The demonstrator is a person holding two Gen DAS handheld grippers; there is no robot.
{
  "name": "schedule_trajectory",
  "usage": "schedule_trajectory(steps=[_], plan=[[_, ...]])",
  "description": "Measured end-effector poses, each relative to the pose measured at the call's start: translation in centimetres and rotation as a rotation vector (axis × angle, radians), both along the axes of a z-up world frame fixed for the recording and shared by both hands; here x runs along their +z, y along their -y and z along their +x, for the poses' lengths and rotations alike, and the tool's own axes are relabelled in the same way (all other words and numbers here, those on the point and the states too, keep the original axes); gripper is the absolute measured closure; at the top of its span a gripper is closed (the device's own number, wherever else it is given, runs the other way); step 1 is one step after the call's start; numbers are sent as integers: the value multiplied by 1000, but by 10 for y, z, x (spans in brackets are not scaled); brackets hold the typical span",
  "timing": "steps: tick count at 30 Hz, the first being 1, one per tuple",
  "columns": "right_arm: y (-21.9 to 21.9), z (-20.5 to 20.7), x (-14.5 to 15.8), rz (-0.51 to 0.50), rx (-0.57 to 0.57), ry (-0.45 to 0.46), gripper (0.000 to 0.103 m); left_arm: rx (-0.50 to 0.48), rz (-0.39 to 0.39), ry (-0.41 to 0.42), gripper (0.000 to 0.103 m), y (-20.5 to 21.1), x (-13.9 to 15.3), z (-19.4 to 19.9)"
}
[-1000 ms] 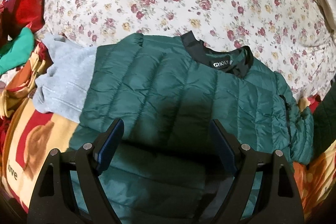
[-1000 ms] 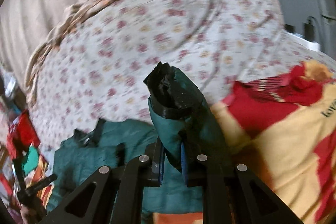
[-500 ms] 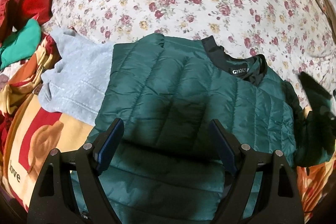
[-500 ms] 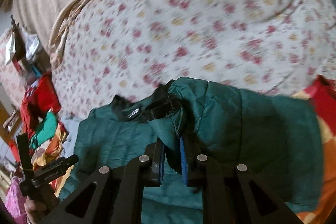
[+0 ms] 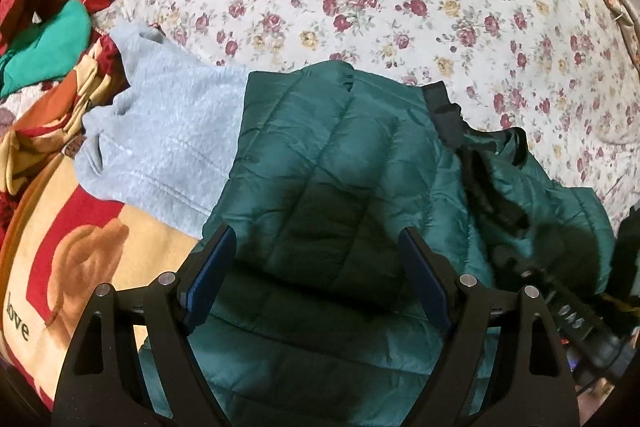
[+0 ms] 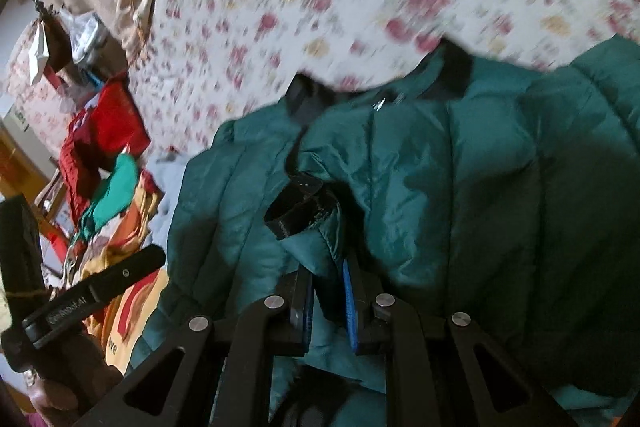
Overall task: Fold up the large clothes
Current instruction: 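Carry the sleeve across the jacket body toward the left gripper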
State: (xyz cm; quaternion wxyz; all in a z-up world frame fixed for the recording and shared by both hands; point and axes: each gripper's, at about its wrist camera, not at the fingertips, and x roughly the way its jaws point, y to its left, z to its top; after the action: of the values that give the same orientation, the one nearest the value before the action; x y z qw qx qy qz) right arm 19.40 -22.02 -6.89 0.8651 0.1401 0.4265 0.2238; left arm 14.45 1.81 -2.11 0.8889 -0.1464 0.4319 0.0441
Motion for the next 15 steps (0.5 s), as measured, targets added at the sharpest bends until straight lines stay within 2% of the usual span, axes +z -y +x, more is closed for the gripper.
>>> schedule_trajectory(steps=[3, 4, 5, 6, 7, 8, 10, 15], plan=[[-6, 3, -5, -21, 5, -6, 90, -9, -1, -3, 20, 3, -1, 0], [-7, 3, -4, -32, 9, -6, 84, -13, -2, -4, 20, 4, 0, 0], [-8, 2, -2, -36, 20, -3, 65, -15, -3, -4, 20, 5, 0, 0], [-9, -3, 3, -36, 39, 6, 56, -17, -5, -5, 20, 6, 1, 0], [-9, -5, 6, -41, 46, 13, 38, -17, -7, -8, 20, 7, 1, 0], [-9, -11, 12, -59, 51, 26, 30, -17, -10, -12, 20, 8, 1, 0], [-10, -21, 23, -95, 56, 52, 30, -17, -23, -17, 20, 9, 2, 0], [9, -44, 43, -108, 59, 64, 30, -34, -48, -3, 20, 19, 12, -3]])
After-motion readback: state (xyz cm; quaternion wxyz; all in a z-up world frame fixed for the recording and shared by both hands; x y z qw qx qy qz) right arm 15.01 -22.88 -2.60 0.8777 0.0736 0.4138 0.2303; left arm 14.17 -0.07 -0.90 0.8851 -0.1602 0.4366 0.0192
